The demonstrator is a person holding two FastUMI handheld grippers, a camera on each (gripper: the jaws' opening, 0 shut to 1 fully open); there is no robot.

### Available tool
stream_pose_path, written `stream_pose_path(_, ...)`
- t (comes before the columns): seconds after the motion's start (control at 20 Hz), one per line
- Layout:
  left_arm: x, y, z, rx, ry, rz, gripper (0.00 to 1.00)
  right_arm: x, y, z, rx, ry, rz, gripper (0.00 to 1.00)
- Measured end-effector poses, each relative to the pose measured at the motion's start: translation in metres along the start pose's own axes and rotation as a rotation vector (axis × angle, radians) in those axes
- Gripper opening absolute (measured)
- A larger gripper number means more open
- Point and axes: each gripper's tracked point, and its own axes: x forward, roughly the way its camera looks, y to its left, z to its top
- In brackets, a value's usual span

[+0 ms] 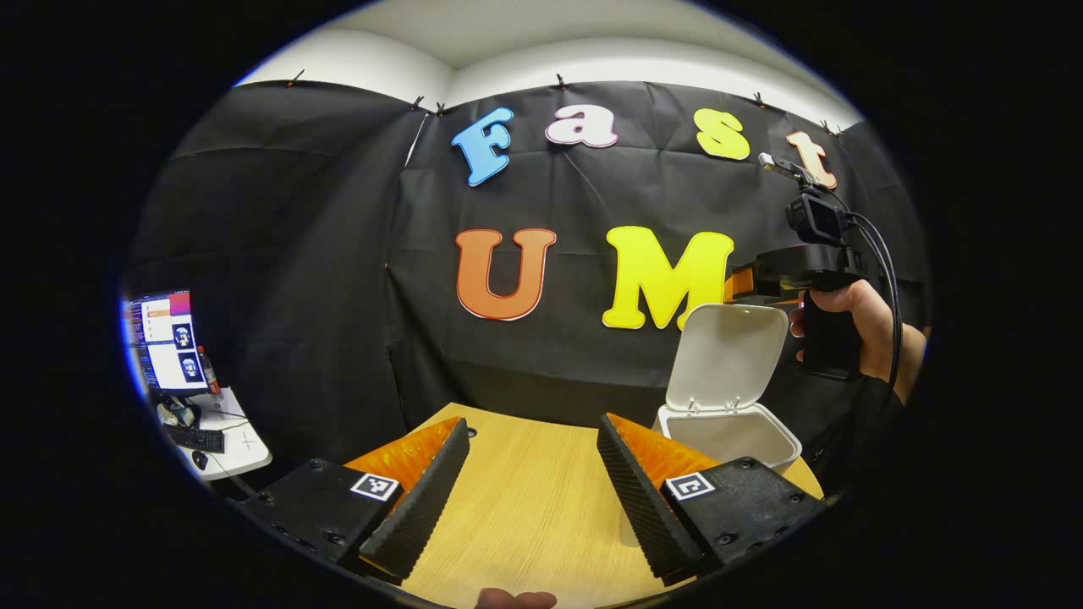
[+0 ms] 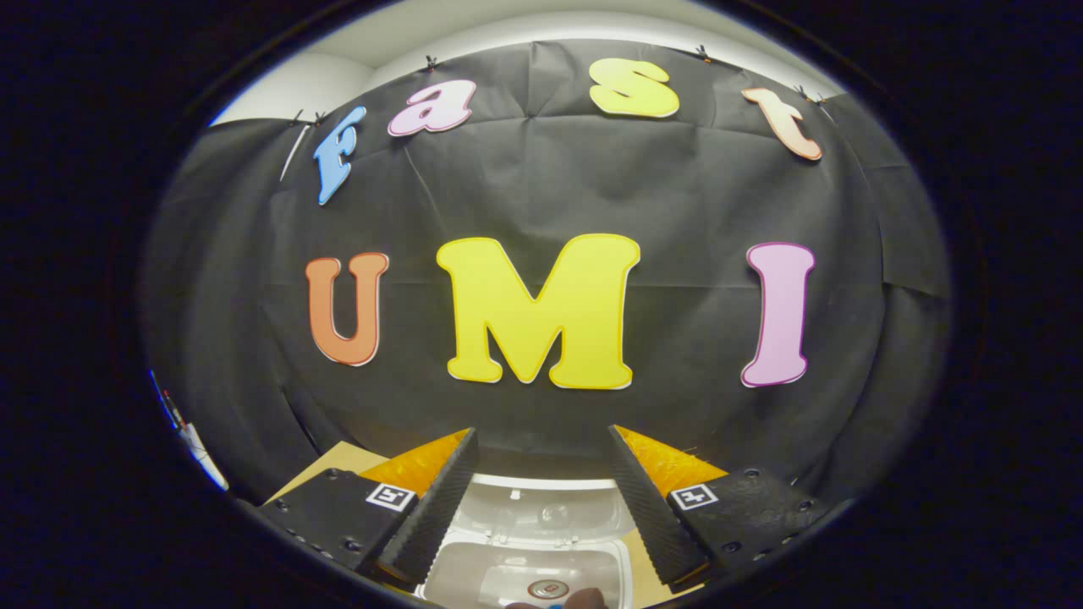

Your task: Press the lid of the desktop garbage bin to open it, pick up the crumpled paper on the desktop and throw it into the bin, then pick up the pop can on the desktop and drop it into the bin, and finally close the garbage bin lid.

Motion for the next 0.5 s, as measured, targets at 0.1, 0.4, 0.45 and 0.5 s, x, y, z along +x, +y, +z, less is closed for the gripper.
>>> stream_pose_path(0.1,0.001,0.000,0.000,0.000,0.002,-0.001,0.98,0.000,0.000,-0.003,0.002,0.010,0.003,0.94)
stream_pose_path(0.4,-0.005,-0.008,0.003,0.013,-0.006,-0.031,0.98,-0.016,-0.003,-0.012,0.032,0.039,0.000,0.95)
stream_pose_path(0.45,-0.006,-0.010,0.003,0.019,-0.006,-0.042,0.98,-0.021,-0.003,-0.017,0.039,0.045,-0.002,0.95)
stream_pose_path(0.5,-0.009,-0.015,0.003,0.029,-0.009,-0.058,0.98,-0.028,-0.004,-0.020,0.042,0.047,-0.006,0.95)
